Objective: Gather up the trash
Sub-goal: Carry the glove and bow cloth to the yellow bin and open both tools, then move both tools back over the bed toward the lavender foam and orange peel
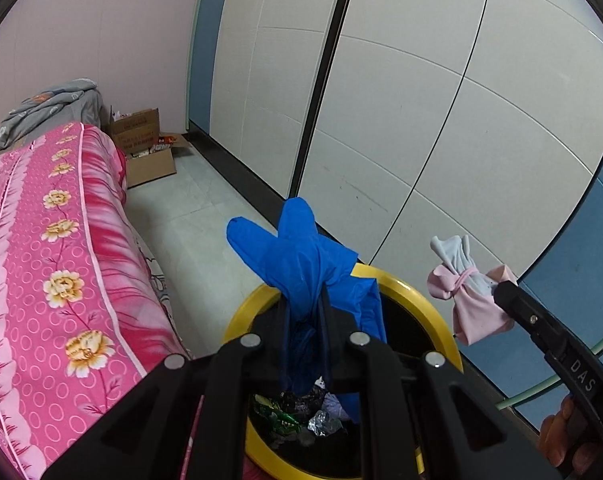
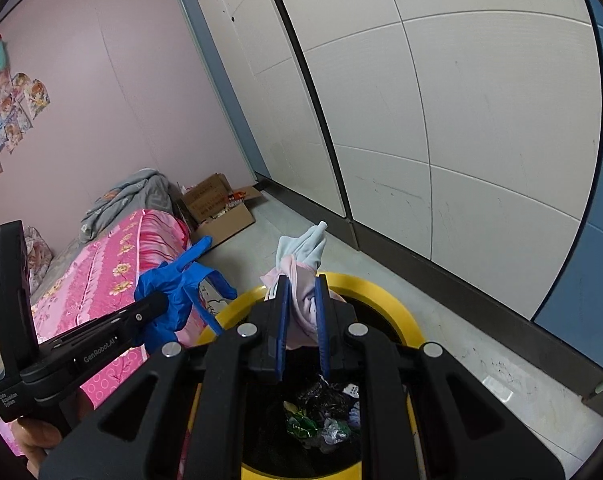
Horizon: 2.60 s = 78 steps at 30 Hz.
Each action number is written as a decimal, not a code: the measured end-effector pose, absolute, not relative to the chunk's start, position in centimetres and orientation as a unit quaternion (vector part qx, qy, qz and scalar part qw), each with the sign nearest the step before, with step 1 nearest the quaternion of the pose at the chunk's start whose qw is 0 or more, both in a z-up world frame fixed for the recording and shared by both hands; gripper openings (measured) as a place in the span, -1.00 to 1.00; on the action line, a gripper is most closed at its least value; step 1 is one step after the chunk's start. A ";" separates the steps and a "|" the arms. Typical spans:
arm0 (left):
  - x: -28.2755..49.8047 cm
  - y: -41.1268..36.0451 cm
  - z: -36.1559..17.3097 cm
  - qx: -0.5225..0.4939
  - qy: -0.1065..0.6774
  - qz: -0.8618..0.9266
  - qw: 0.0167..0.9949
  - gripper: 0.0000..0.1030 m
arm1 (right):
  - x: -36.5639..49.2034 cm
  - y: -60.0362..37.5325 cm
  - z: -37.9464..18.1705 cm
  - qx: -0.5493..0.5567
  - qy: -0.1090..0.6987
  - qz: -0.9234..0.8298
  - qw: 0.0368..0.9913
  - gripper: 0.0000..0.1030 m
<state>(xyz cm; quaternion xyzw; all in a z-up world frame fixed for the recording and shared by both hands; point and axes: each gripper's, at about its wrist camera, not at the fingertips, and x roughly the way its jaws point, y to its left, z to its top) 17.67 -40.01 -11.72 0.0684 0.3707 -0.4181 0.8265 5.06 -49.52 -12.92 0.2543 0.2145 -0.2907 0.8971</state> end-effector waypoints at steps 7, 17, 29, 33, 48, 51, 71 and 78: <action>17.4 -40.5 -11.6 0.073 0.371 -0.424 0.823 -0.79 | 5.1 -49.1 -13.0 0.256 0.210 -0.290 0.898 -0.76; 17.2 -40.0 -10.9 0.063 0.370 -0.417 0.828 -0.55 | 3.7 -48.9 -12.1 0.259 0.193 -0.303 0.897 -0.41; 18.5 -36.3 -8.5 0.015 0.359 -0.383 0.851 0.39 | 2.4 -47.4 -9.4 0.256 0.160 -0.298 0.905 -0.09; 18.8 -34.5 -7.5 0.020 0.348 -0.369 0.862 0.40 | 2.9 -46.5 -8.6 0.257 0.157 -0.265 0.916 0.15; 22.9 -20.6 -4.2 -0.002 0.320 -0.269 0.908 0.40 | 6.9 -36.7 -4.7 0.171 0.179 -0.109 0.963 0.52; 24.0 -17.7 -3.8 -0.008 0.317 -0.247 0.915 0.40 | 8.1 -34.3 -4.3 0.159 0.189 -0.076 0.966 0.65; 31.9 -1.9 -7.4 0.032 0.354 -0.136 0.925 0.40 | 18.2 -17.9 -7.8 0.069 0.293 0.141 0.943 0.83; 35.3 -1.0 -9.4 0.029 0.367 -0.139 0.919 0.41 | 21.4 -14.0 -10.5 0.041 0.330 0.177 0.926 0.83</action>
